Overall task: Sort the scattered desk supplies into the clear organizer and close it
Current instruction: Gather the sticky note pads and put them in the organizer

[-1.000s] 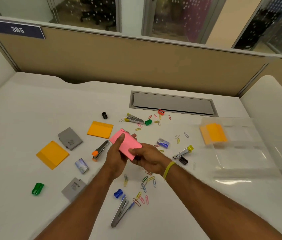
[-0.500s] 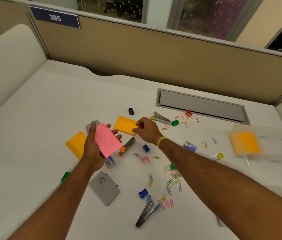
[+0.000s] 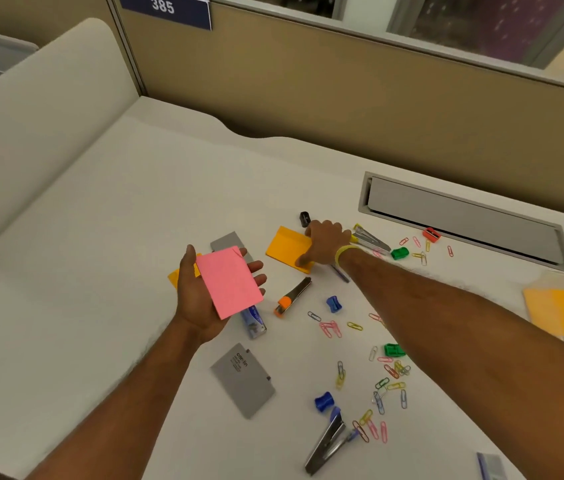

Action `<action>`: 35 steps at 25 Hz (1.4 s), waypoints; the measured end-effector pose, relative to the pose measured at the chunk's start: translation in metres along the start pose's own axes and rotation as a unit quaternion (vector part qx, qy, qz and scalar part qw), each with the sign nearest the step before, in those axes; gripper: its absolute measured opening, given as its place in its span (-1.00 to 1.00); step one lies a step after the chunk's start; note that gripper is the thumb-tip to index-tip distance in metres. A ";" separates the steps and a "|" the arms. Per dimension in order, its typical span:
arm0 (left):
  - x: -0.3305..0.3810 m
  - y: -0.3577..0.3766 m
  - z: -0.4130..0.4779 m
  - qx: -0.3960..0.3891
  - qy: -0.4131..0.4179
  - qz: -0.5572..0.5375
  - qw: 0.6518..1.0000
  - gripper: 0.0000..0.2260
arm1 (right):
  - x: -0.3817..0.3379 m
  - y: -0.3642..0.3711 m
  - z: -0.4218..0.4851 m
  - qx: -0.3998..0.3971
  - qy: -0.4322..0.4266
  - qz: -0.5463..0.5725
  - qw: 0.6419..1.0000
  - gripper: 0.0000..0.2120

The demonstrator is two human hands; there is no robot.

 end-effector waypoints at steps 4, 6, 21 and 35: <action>0.007 -0.015 0.000 0.014 0.011 0.034 0.999 -0.29 | -0.011 -0.013 0.000 -0.010 -0.060 0.096 0.994 -0.56; 0.015 -0.026 -0.001 0.033 0.026 0.061 0.997 -0.30 | -0.023 -0.030 -0.010 -0.001 -0.122 0.231 0.965 -0.75; 0.037 -0.047 -0.053 0.010 0.021 0.150 0.988 -0.46 | -0.245 -0.032 -0.138 -0.068 -0.456 0.015 0.887 -0.68; 0.028 -0.100 -0.068 0.011 -0.013 -0.055 0.998 -0.40 | -0.212 -0.005 -0.088 0.026 -0.264 0.330 0.906 -0.74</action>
Point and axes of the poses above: each hand's wrist, its own z-axis towards the middle knuckle, its own y-axis out of the palm, x = y × z, the point moved 8 cm from there along z, towards the middle knuckle, and after that the axes turned 9 degrees about z, right-handed, at the moved point
